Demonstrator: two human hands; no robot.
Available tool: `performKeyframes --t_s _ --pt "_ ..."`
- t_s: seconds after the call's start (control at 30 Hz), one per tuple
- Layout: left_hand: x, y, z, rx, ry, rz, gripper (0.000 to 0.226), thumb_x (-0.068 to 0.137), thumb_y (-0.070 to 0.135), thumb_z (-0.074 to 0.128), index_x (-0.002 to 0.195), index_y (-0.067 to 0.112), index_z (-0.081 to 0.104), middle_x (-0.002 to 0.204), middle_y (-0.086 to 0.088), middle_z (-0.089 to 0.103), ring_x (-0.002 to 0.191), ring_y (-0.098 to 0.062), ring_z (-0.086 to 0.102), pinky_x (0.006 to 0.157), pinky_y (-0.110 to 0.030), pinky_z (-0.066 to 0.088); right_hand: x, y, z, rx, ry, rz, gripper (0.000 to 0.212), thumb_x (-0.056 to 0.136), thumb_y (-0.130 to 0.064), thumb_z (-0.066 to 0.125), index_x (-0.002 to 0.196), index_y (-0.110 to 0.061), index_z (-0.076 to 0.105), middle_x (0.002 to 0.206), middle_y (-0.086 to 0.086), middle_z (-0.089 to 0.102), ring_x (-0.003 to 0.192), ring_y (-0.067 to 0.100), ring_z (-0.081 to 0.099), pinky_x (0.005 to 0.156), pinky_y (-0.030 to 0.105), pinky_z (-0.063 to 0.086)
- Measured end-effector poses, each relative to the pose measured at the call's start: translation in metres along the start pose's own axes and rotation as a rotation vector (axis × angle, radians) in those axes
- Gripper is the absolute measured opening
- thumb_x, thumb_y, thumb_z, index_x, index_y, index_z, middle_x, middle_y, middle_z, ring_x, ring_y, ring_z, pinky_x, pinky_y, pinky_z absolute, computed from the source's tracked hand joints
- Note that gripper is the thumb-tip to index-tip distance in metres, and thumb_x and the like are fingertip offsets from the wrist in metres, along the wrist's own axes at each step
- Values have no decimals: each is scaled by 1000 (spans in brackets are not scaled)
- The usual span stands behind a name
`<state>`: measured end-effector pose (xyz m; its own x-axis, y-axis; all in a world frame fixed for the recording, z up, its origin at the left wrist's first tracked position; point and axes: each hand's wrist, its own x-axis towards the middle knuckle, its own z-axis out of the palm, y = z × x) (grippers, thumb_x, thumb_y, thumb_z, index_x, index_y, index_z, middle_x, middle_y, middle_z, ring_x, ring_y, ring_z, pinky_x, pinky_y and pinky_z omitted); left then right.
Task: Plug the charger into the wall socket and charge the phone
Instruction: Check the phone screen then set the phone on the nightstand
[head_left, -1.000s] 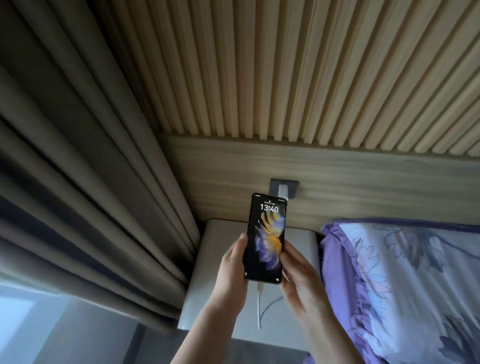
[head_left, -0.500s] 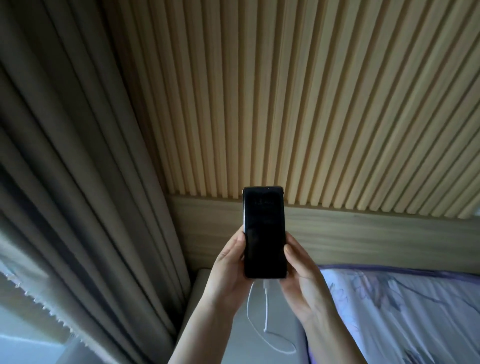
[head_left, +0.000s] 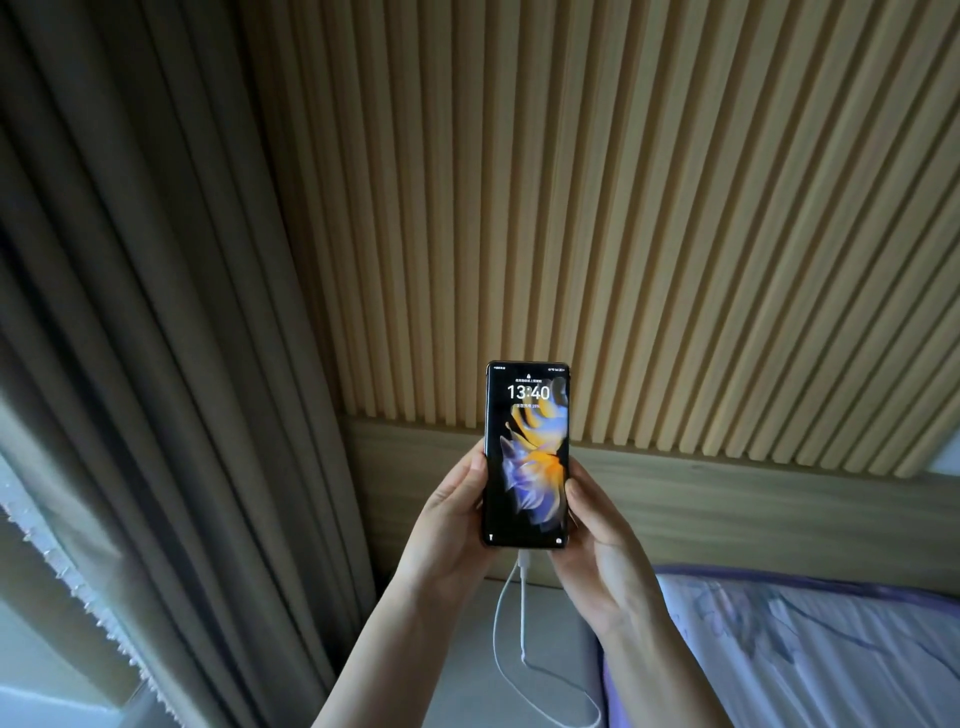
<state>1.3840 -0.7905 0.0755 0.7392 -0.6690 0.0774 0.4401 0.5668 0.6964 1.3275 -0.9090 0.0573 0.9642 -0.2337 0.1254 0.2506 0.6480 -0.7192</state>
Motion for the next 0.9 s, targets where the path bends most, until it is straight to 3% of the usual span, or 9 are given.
performKeyframes --t_s 0.47,0.6,0.73,0.9 --pt "2 7 -1 43 0 -5 41 98 21 37 134 8 52 136 -20 56 124 -35 54 102 -46 46 4 -6 6 48 -51 25 41 95 -16 38 133 -4 49 139 20 51 130 32 47 109 40 39" --pt "4 6 -5 47 5 0 41 98 21 36 134 8 52 139 -21 53 128 -37 49 109 -51 37 4 -4 6 81 -44 33 40 94 -15 41 132 -5 51 137 18 54 127 30 51 105 37 44" --pt "5 4 -8 55 14 -18 44 100 24 35 138 6 46 143 -23 48 134 -39 42 115 -55 27 5 -1 7 82 -29 33 40 93 -16 43 131 -5 52 137 18 54 127 30 50 110 40 39" --pt "5 6 -7 36 1 -65 44 99 29 38 135 7 51 141 -19 51 131 -33 48 113 -49 32 7 6 5 112 21 49 42 94 -21 45 131 -1 51 138 21 52 131 33 46 115 48 27"
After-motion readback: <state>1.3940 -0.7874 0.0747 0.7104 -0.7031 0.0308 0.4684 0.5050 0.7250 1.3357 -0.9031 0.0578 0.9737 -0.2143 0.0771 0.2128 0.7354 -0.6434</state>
